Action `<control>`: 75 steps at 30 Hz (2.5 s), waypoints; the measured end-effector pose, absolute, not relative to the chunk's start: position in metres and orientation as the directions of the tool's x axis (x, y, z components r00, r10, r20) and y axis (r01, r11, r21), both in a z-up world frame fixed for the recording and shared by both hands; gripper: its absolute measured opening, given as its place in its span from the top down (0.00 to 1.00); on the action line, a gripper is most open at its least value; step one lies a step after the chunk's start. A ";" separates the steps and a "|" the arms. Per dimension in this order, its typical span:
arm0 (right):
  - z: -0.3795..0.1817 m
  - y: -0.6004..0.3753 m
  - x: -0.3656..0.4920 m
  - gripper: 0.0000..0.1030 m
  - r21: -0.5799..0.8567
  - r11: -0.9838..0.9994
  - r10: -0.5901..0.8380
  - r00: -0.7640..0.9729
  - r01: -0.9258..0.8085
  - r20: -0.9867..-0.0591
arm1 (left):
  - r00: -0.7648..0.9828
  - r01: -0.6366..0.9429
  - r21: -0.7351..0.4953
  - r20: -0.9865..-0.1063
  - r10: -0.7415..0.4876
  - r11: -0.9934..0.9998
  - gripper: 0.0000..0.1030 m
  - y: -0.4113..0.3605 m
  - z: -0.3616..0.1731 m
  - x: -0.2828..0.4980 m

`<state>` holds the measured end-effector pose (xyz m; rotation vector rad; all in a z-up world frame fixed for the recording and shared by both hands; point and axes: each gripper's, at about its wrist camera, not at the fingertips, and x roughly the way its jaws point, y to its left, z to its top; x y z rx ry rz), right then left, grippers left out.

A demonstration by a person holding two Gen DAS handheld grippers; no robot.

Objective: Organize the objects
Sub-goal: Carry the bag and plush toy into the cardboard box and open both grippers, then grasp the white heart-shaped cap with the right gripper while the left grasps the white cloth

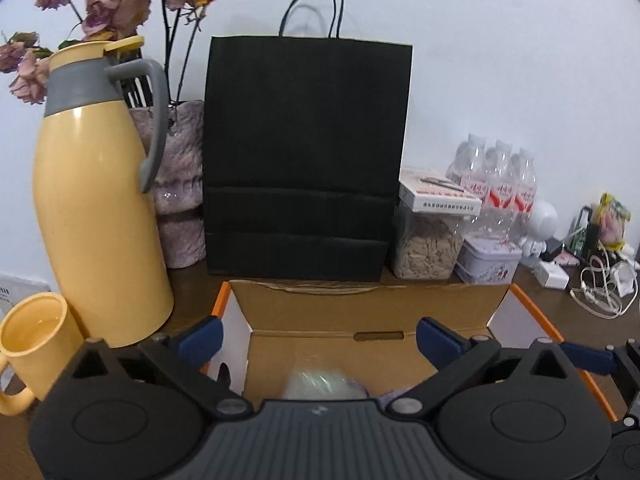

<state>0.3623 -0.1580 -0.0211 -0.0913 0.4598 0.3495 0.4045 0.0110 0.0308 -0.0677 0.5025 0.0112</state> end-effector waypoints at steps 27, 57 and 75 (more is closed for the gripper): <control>-0.009 -0.175 0.290 0.00 -0.054 0.932 0.309 0.867 -0.357 -0.392 | 0.857 -0.032 -0.074 -0.515 -0.010 0.997 0.00 0.019 0.037 0.320; -0.059 -0.231 0.213 0.00 -0.067 0.918 0.297 0.790 -0.390 -0.537 | 0.804 -0.098 -0.020 -0.591 0.067 0.995 0.00 0.007 0.002 0.210; -0.057 -0.194 0.208 0.49 0.014 0.847 0.465 0.729 -0.531 -0.502 | 0.806 -0.130 -0.066 -0.588 0.067 0.989 0.00 0.020 -0.007 0.213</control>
